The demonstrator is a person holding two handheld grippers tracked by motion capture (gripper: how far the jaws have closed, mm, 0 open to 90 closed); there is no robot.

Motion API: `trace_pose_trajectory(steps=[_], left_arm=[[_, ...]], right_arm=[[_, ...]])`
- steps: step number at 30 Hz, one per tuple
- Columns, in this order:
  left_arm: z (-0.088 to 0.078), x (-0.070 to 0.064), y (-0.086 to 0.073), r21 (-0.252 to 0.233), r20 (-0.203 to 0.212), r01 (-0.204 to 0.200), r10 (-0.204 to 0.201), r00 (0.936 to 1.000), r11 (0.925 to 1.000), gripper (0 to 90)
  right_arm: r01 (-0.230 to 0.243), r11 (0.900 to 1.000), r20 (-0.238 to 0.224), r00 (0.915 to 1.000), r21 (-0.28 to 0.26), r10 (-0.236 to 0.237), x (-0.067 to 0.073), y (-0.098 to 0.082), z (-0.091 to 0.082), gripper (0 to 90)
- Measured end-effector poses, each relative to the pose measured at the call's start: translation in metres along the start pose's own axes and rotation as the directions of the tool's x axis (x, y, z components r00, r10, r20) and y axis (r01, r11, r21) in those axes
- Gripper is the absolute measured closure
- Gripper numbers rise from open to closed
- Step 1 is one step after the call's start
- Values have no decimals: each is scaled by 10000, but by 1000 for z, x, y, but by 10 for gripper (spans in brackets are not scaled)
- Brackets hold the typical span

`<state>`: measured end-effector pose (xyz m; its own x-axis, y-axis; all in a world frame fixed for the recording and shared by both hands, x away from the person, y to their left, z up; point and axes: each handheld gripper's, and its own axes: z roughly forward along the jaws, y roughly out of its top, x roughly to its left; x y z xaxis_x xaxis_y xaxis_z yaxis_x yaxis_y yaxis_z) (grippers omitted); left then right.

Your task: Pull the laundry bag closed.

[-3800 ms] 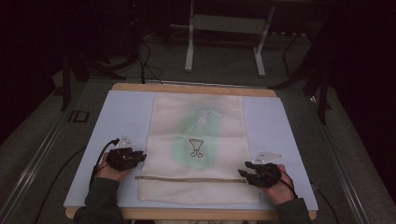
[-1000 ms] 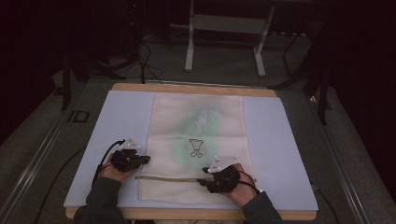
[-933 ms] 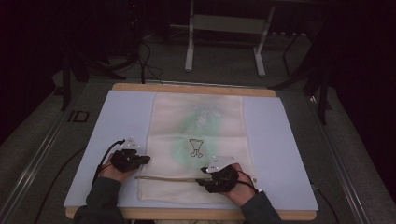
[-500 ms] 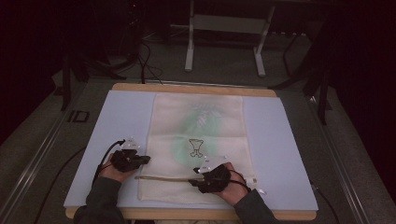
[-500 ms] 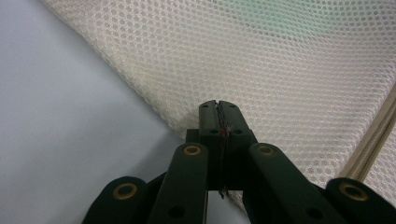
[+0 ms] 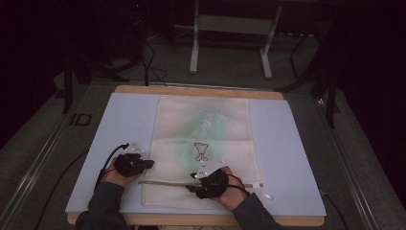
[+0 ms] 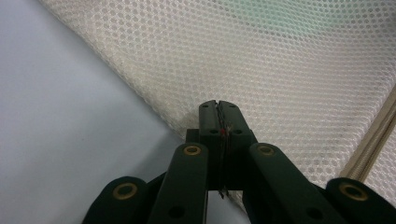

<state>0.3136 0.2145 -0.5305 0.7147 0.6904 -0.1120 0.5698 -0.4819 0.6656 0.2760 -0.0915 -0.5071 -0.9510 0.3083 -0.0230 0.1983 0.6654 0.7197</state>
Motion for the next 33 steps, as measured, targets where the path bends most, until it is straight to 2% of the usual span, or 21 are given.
trace_pose_trajectory(steps=[20,25,33], left_arm=[[0,1,0,-20,47,9,-9,10000,10000,889],[0,1,0,6,23,-11,11,10000,10000,889],[0,1,0,-28,38,26,-25,10000,10000,889]], right_arm=[[230,9997,-358,9991,-123,-235,10,15,19,562],[300,9995,-394,9988,-132,-305,12,19,24,599],[384,9991,-504,9980,-189,-393,15,23,33,605]])
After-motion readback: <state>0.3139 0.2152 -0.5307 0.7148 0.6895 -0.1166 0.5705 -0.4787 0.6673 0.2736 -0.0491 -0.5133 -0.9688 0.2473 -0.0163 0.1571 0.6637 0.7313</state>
